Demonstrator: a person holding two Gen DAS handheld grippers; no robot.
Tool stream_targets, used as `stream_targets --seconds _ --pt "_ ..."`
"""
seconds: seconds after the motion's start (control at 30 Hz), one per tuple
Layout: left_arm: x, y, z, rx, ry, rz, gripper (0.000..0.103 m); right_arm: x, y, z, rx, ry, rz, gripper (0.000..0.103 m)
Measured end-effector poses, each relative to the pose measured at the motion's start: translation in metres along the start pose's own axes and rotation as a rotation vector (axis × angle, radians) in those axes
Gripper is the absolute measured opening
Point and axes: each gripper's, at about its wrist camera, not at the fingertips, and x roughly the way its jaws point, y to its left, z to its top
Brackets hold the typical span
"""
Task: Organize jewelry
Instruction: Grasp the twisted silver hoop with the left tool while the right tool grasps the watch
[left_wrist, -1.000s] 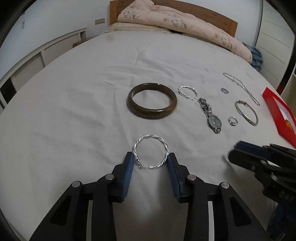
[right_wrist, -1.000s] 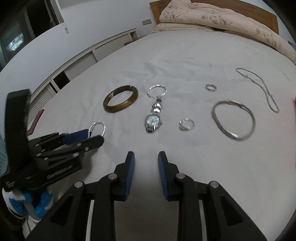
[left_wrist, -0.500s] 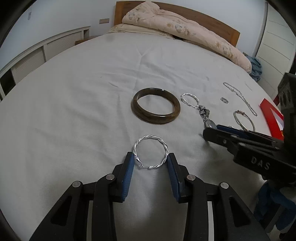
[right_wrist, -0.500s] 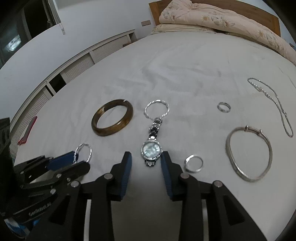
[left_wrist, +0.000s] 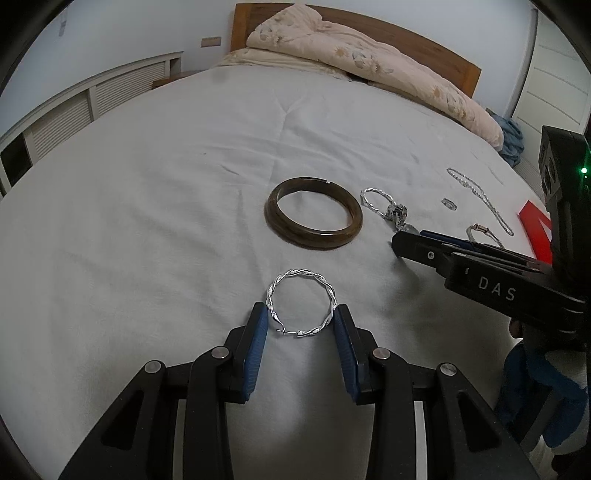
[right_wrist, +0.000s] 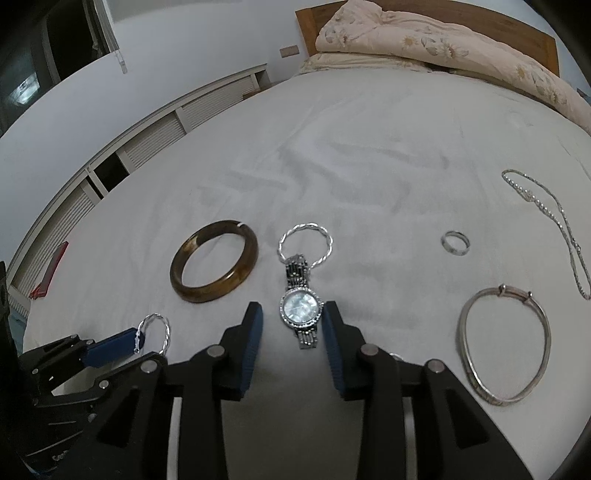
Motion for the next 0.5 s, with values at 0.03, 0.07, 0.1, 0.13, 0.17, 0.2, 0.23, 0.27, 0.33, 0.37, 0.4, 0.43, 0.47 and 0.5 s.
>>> stream_targets --seconds 0.03,0.07,0.1,0.13,0.17,0.2,0.23,0.27,0.33,0.37,0.4,0.43,0.47,0.5 --pt "0.000 0.000 0.000 -0.001 -0.001 -0.001 0.036 0.001 0.000 0.001 -0.003 0.001 -0.003 0.032" --pt "0.000 0.000 0.000 -0.002 -0.001 -0.001 0.036 0.003 0.000 0.002 -0.005 0.005 -0.008 0.033" --pt "0.000 0.000 0.000 -0.002 -0.002 -0.002 0.036 0.005 0.001 0.003 -0.005 0.007 -0.011 0.033" --pt "0.000 0.001 0.001 -0.003 -0.002 -0.003 0.036 0.007 0.000 0.004 -0.004 0.011 -0.015 0.033" --pt "0.000 0.001 0.001 -0.004 -0.003 -0.004 0.036 0.008 0.001 0.004 -0.004 0.011 -0.017 0.033" --pt "0.000 0.001 0.001 -0.006 -0.004 -0.005 0.036 0.009 0.001 0.004 -0.009 0.013 -0.021 0.032" --pt "0.000 0.001 0.001 -0.006 -0.004 -0.004 0.036 0.010 0.003 0.004 -0.014 0.017 -0.030 0.032" --pt "0.000 0.001 0.001 -0.006 -0.004 -0.004 0.036 0.010 0.005 0.004 -0.018 0.018 -0.034 0.028" --pt "-0.001 0.001 0.001 -0.006 -0.007 -0.004 0.036 0.009 0.003 0.004 -0.009 0.014 -0.037 0.023" --pt "-0.001 0.001 0.001 -0.005 -0.008 -0.004 0.036 0.007 0.004 0.004 -0.005 0.011 -0.034 0.022" --pt "-0.002 0.000 0.001 -0.003 -0.010 -0.004 0.036 0.004 0.005 0.004 -0.008 0.003 -0.031 0.022" --pt "-0.003 0.000 0.001 -0.002 -0.013 -0.004 0.036 0.002 0.005 0.003 -0.014 0.000 -0.027 0.022" --pt "-0.005 -0.001 0.001 0.001 -0.016 -0.004 0.036 -0.002 0.009 0.001 -0.026 0.002 -0.020 0.022" --pt "-0.006 -0.002 0.001 0.005 -0.021 -0.003 0.036 -0.005 0.012 -0.001 -0.035 0.003 -0.014 0.022"
